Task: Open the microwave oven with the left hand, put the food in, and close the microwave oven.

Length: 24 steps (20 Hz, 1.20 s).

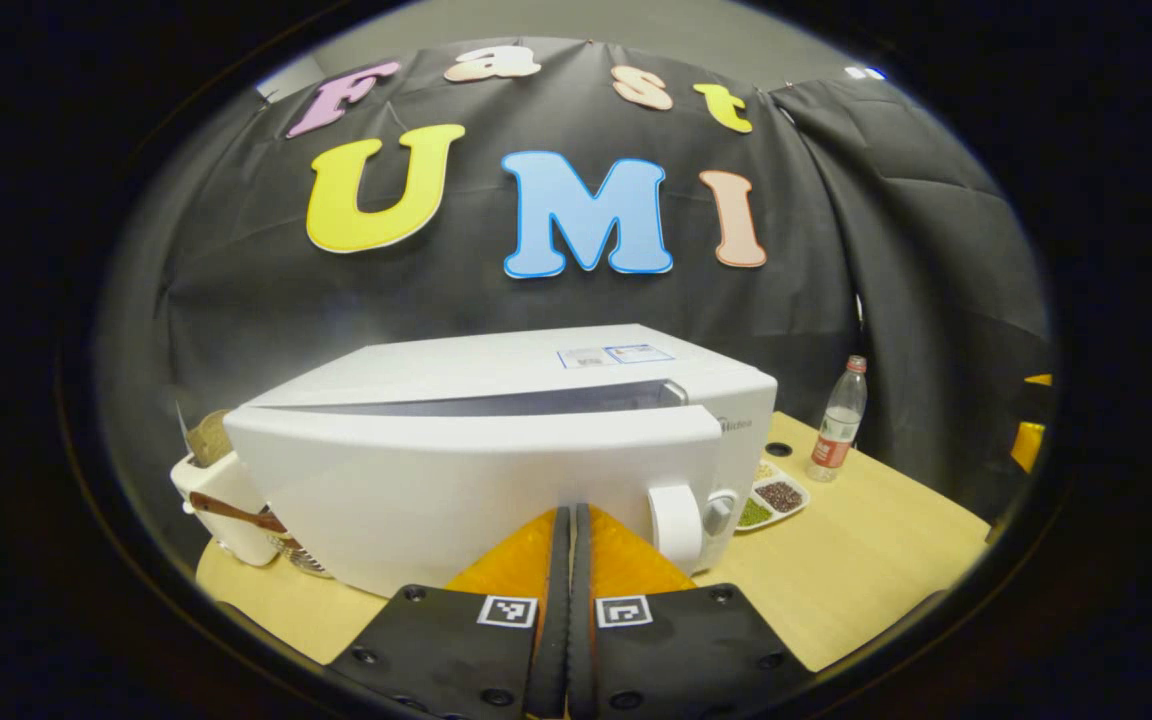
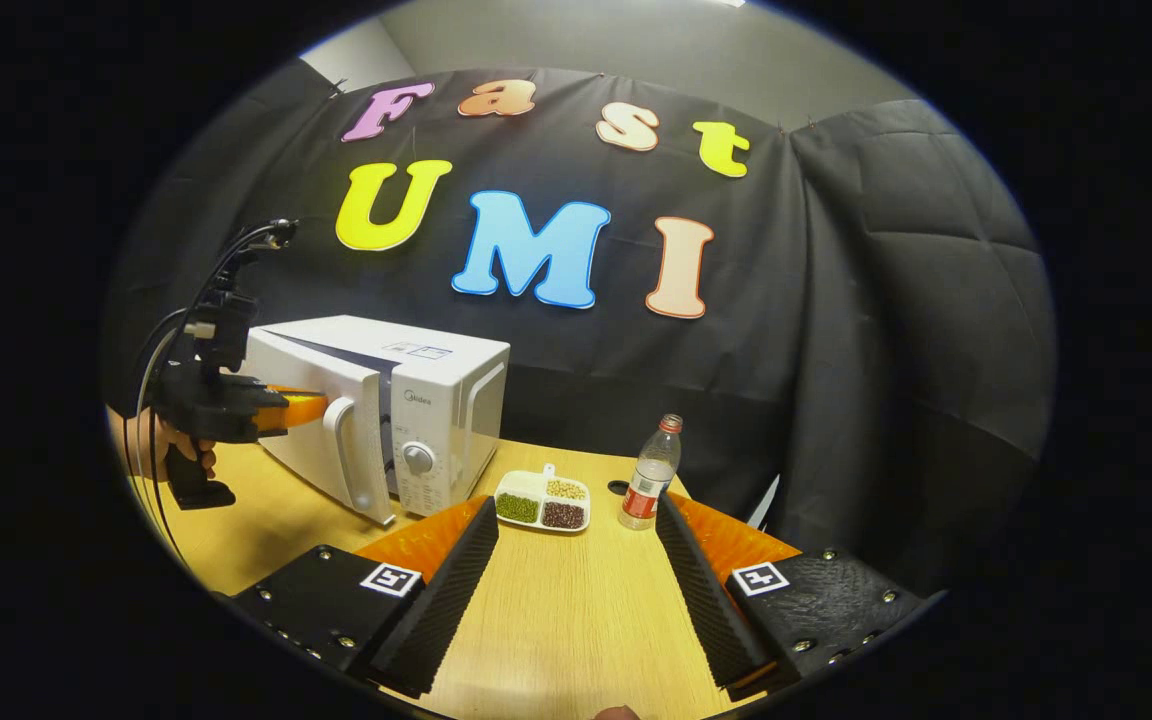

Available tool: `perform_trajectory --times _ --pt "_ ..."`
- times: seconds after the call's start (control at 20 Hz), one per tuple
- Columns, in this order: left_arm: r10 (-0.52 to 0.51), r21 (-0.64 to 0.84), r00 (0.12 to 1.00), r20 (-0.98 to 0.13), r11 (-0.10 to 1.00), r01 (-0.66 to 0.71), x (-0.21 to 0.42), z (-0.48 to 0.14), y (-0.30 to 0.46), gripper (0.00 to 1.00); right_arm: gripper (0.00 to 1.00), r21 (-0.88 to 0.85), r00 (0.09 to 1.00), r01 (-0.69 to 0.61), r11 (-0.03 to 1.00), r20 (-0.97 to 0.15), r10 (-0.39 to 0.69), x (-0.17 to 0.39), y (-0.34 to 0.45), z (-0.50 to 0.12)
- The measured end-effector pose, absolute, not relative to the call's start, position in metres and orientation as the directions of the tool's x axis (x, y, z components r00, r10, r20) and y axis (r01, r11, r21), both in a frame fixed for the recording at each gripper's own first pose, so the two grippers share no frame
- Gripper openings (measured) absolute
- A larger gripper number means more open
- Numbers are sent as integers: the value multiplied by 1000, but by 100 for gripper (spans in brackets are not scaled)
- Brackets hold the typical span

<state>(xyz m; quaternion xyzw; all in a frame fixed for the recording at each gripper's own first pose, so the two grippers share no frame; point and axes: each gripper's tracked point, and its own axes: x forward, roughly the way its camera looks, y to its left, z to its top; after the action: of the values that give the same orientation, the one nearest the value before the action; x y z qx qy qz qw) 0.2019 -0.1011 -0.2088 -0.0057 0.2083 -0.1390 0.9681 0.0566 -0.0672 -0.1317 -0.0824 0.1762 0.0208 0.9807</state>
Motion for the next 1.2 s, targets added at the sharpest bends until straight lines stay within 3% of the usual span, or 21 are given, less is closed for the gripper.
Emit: perform_trajectory --times 0.45,0.5,0.55,0.65,0.7,0.8,1.2 --pt "-225 -111 895 -386 974 197 227 -210 -106 8 97 -135 933 -126 983 -353 72 82 -68 -141" --pt "-224 -104 897 -381 975 199 229 -211 -107 15 97 -125 932 -137 983 -352 85 85 -66 -143" --pt "-217 -88 898 -383 976 199 231 -211 -105 9 97 -115 930 -150 982 -353 101 88 -64 -144" --pt "-198 -62 890 -411 980 189 237 -217 -104 7 97 -105 926 -171 980 -357 123 94 -62 -147" --pt "-196 -67 896 -398 980 185 235 -213 -104 14 97 -102 922 -183 978 -362 135 95 -59 -150" --pt "-189 -76 899 -395 982 173 235 -211 -105 10 97 -95 921 -197 976 -360 151 98 -55 -147" --pt "-214 -112 932 -293 975 189 189 -147 -86 9 97 -77 943 -189 979 -293 159 85 -26 -120"
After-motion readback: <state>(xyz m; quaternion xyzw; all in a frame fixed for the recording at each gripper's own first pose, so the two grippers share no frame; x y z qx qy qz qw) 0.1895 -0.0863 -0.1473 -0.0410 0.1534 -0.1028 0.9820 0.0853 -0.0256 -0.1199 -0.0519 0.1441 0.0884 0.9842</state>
